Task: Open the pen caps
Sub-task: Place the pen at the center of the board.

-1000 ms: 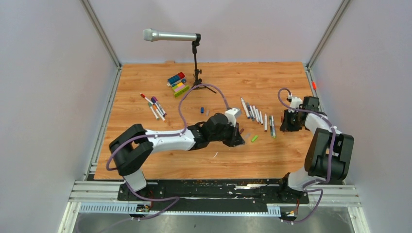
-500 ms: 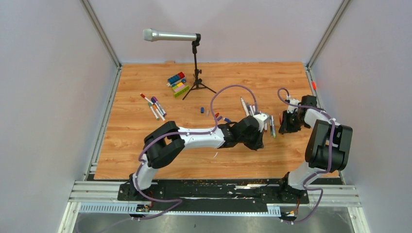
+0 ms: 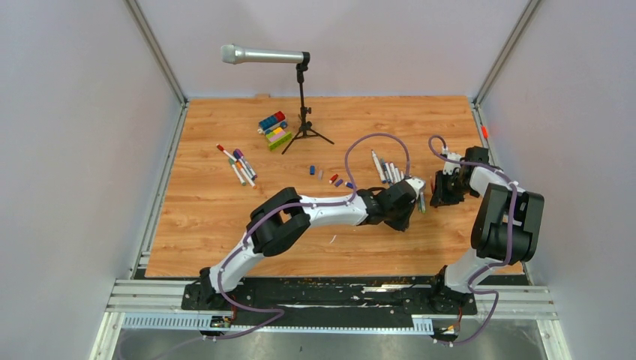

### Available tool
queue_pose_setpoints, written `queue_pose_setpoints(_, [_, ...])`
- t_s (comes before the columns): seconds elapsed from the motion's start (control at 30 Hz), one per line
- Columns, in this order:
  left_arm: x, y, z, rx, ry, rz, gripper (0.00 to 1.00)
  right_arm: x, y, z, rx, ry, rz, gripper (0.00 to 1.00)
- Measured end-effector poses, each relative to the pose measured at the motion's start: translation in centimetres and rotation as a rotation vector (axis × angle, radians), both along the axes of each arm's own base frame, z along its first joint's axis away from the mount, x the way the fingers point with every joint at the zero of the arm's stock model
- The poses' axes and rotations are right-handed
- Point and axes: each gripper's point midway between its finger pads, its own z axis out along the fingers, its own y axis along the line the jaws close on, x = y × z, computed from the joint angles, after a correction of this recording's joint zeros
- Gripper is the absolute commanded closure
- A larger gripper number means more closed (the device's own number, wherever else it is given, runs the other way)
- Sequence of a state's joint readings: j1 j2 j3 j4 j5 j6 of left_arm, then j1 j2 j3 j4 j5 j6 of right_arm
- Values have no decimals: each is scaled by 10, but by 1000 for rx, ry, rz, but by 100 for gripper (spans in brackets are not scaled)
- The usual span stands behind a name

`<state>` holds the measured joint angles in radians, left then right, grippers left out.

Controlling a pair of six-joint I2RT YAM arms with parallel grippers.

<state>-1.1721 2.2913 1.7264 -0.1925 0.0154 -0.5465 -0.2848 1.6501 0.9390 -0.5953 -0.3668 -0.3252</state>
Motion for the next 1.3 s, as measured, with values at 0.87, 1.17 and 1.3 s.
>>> queue_pose_setpoints(0.87, [9, 10, 19, 54, -41, 28, 59, -2, 3, 1, 16, 8, 4, 71])
queue_pose_setpoints(1.17, [14, 64, 127, -67, -245, 82, 34, 0, 9, 15, 42, -33, 18, 68])
queue_pose_setpoints(1.3, [21, 119, 162, -70, -387, 178, 2, 3, 13, 29, 58, -78, 45, 67])
